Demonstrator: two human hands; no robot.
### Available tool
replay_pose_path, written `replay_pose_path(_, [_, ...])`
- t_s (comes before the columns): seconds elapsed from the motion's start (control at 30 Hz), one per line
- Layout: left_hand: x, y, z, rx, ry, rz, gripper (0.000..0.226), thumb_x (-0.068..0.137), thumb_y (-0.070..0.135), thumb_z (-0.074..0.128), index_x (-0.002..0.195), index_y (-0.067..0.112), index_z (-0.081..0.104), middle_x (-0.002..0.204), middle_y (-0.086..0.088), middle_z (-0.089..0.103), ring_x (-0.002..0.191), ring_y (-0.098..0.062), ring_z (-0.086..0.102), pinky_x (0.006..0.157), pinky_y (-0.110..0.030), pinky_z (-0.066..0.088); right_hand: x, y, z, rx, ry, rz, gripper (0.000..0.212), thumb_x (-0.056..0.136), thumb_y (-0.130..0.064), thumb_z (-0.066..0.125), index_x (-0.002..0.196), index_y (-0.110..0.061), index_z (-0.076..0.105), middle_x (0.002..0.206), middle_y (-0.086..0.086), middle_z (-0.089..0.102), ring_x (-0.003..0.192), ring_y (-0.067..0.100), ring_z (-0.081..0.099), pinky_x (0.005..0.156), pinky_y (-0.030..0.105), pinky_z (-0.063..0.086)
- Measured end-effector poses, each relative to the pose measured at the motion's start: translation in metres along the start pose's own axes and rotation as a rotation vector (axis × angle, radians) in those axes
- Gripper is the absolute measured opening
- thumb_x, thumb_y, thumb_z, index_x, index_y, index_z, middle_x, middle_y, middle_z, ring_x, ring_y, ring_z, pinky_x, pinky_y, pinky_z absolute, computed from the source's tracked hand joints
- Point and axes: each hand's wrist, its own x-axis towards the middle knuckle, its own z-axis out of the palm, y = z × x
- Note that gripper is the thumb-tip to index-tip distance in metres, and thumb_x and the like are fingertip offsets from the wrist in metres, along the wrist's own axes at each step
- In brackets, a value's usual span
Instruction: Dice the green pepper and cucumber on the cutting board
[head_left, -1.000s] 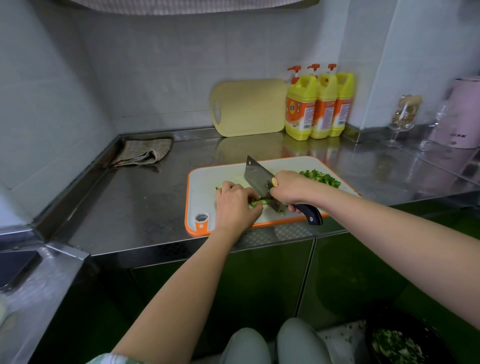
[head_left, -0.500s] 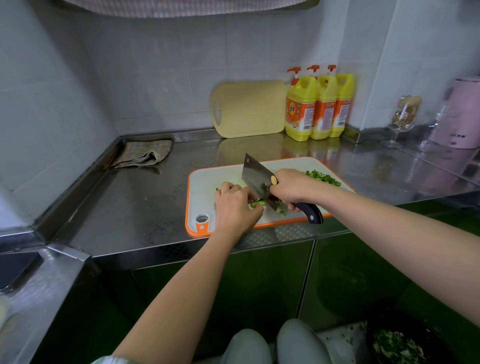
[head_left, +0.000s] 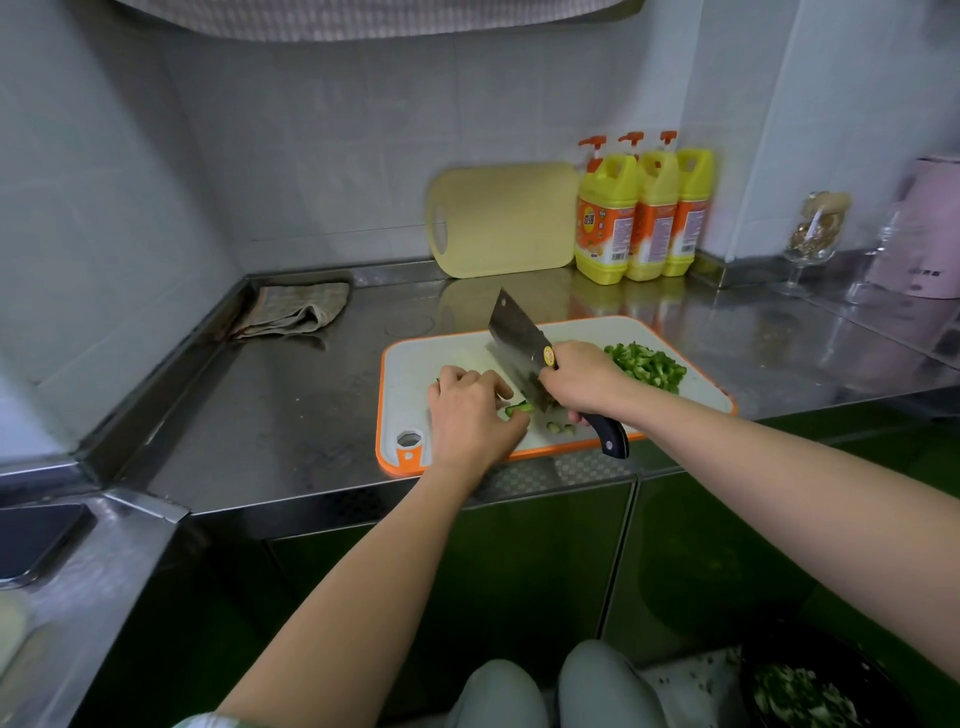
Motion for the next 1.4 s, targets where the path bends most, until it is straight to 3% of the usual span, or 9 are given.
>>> replay_pose_path(0.3, [0.0,0.001,0.001,0.009,0.002,-0.036,0.017,0.072,0.036,0.063,0.08,0.023,0.07,0.086,0.003,0.066,0.102,-0.021,0.042,0.085,-0.039,0.038,-0.004,-0.008,-0.003,-0.126,-0.147,0.051,0.021,0.094,-0.008,0.039,0.075,-0.005,0.046,0.032,0.005,0.05,0.027,0.014,0.048,0.04,0.019,0.04])
replay_pose_path(0.43, [0.0,0.0,-0.001,-0.007,-0.004,-0.046,0.018,0.073,0.036,0.063,0.083,0.023,0.071,0.086,0.004,0.066,0.105,-0.021,0.042,0.085,-0.038,0.037,0.0,-0.009,0.006,-0.103,-0.108,0.047,0.014,0.094,-0.007,0.039,0.094,0.0,0.051,0.052,0.012,0.056,0.035,0.018,0.052,0.042,0.022,0.044])
replay_pose_path(0.53, [-0.001,-0.002,-0.003,0.041,-0.005,-0.043,0.027,0.074,0.041,0.062,0.094,0.024,0.069,0.091,0.005,0.066,0.107,-0.021,0.041,0.087,-0.039,0.037,0.002,-0.003,0.01,-0.032,-0.067,0.032,0.014,0.096,-0.01,0.038,0.096,-0.002,0.05,0.056,0.013,0.057,0.039,0.02,0.053,0.043,0.025,0.046])
replay_pose_path(0.67, [-0.001,-0.004,-0.003,0.06,0.003,-0.053,0.02,0.074,0.04,0.062,0.086,0.027,0.069,0.091,0.005,0.066,0.104,-0.021,0.04,0.085,-0.038,0.036,-0.001,-0.001,0.002,0.041,-0.03,0.007,0.014,0.096,-0.011,0.038,0.094,-0.003,0.05,0.062,0.015,0.057,0.047,0.027,0.058,0.041,0.025,0.045])
replay_pose_path(0.87, [-0.001,-0.004,-0.003,0.05,0.004,-0.048,0.017,0.075,0.039,0.063,0.084,0.026,0.07,0.09,0.004,0.066,0.102,-0.021,0.04,0.081,-0.035,0.035,-0.009,-0.012,-0.007,-0.09,-0.137,0.027,0.02,0.095,-0.008,0.039,0.079,-0.003,0.049,0.049,0.012,0.054,0.035,0.017,0.049,0.044,0.022,0.043])
replay_pose_path(1.1, [-0.001,-0.005,-0.003,0.025,0.009,-0.044,0.017,0.076,0.038,0.064,0.084,0.026,0.071,0.089,0.004,0.066,0.101,-0.021,0.04,0.078,-0.035,0.033,0.003,-0.013,0.011,-0.068,-0.106,0.058,0.014,0.096,-0.009,0.038,0.1,0.0,0.049,0.054,0.012,0.056,0.036,0.018,0.05,0.042,0.023,0.044])
replay_pose_path(1.33, [-0.001,-0.004,-0.004,0.002,0.008,-0.053,0.014,0.076,0.035,0.066,0.082,0.026,0.073,0.089,0.005,0.066,0.104,-0.02,0.039,0.079,-0.032,0.031,-0.001,-0.009,0.0,0.027,-0.079,0.005,0.016,0.096,-0.011,0.038,0.096,-0.002,0.051,0.064,0.016,0.058,0.051,0.028,0.059,0.043,0.025,0.044])
replay_pose_path(1.4, [-0.002,-0.004,-0.004,0.003,0.003,-0.052,0.013,0.076,0.035,0.066,0.082,0.026,0.074,0.089,0.005,0.066,0.105,-0.021,0.039,0.08,-0.033,0.032,-0.004,-0.013,-0.004,-0.022,-0.115,0.008,0.015,0.095,-0.01,0.038,0.094,-0.002,0.051,0.059,0.014,0.057,0.042,0.022,0.057,0.041,0.021,0.042])
